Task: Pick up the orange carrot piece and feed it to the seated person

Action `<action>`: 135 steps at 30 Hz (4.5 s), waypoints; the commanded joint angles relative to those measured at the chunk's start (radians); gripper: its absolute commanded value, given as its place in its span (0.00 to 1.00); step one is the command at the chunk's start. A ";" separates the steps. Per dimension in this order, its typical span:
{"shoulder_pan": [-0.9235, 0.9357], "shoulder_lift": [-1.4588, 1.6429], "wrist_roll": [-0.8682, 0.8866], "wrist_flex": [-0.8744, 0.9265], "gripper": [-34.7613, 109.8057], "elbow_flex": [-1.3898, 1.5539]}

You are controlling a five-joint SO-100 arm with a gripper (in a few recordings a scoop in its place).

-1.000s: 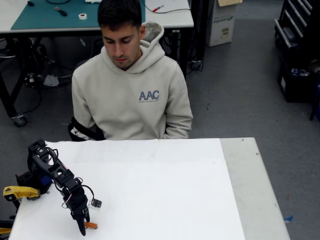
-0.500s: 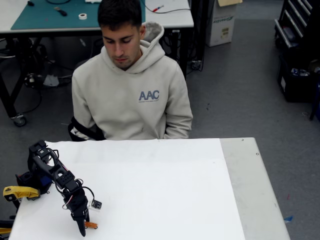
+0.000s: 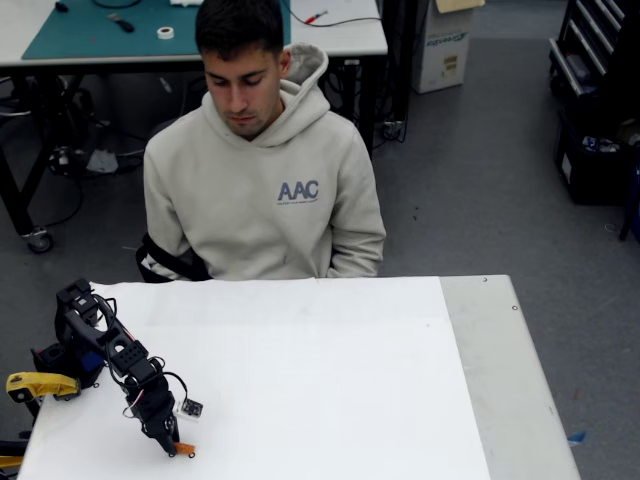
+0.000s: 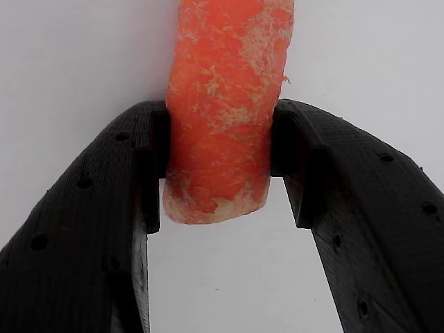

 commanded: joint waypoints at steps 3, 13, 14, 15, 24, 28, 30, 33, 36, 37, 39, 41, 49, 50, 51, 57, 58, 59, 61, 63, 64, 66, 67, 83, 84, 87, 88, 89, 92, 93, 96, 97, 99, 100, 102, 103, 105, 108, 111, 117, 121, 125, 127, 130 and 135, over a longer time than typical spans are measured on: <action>0.025 0.011 -0.011 0.015 0.22 0.017; 0.011 0.021 -0.020 0.015 0.22 -0.006; 0.009 0.021 -0.021 0.015 0.22 -0.018; 0.008 0.021 -0.021 0.015 0.22 -0.035; -0.077 0.018 -0.025 0.015 0.22 -0.339; -0.135 0.017 -0.026 0.015 0.22 -0.486; -0.167 0.012 -0.026 0.015 0.22 -0.558; -0.225 0.008 -0.028 0.015 0.22 -0.681; -0.293 0.003 -0.028 0.015 0.22 -0.801; -0.318 0.002 -0.028 0.015 0.22 -0.838; -0.367 0.002 -0.028 0.015 0.22 -0.911; -0.419 0.000 -0.028 0.015 0.22 -0.979; -0.629 -0.118 -0.074 0.015 0.22 -1.276; -0.657 -0.144 -0.100 0.015 0.22 -1.324; -0.687 -0.169 -0.130 0.015 0.22 -1.373; -0.845 -0.336 -0.342 0.015 0.22 -1.677; -0.873 -0.365 -0.380 0.015 0.22 -1.726; -0.900 -0.393 -0.417 0.015 0.22 -1.775; -0.951 -0.446 -0.491 0.015 0.22 -1.871; -1.002 -0.497 -0.561 0.015 0.22 -1.963; -1.026 -0.522 -0.594 0.014 0.22 -2.005; -1.068 -0.548 -0.655 0.014 0.22 -2.039; -1.088 -0.555 -0.681 0.009 0.22 -2.031; -1.359 -0.666 -0.904 -0.719 0.22 -1.991; -1.371 -0.680 -0.919 -0.746 0.22 -1.991; -1.394 -0.710 -0.954 -0.793 0.22 -1.991; -1.401 -0.713 -0.959 -0.798 0.22 -1.991; -1.405 -0.715 -0.960 -0.798 0.22 -1.991; -1.408 -0.713 -0.962 -0.798 0.22 -1.991; -1.408 -0.713 -0.962 -0.798 0.22 -1.991; -1.408 -0.713 -0.969 -0.798 0.22 -1.991; -1.408 -0.713 -0.969 -0.798 0.22 -1.991; -1.408 -0.713 -0.969 -0.798 0.22 -1.991; -1.408 -0.713 -0.969 -0.798 0.22 -1.991; -1.408 -0.713 -0.969 -0.798 0.22 -1.991; -1.408 -0.715 -0.969 -0.798 0.22 -1.991; -1.408 -0.716 -0.969 -0.798 0.22 -1.991; -1.408 -0.721 -0.969 -0.798 0.22 -1.991; -1.408 -0.724 -0.969 -0.798 0.22 -1.991; -1.408 -0.723 -0.969 -0.798 0.22 -1.990; -1.408 -0.712 -0.969 -0.798 0.22 -1.953; -1.408 -0.710 -0.969 -0.811 0.22 -1.898; -1.408 -0.710 -0.969 -0.811 0.22 -1.885; -1.408 -0.710 -0.966 -0.811 0.23 -1.885; -1.402 -0.710 -0.973 -0.813 0.26 -1.887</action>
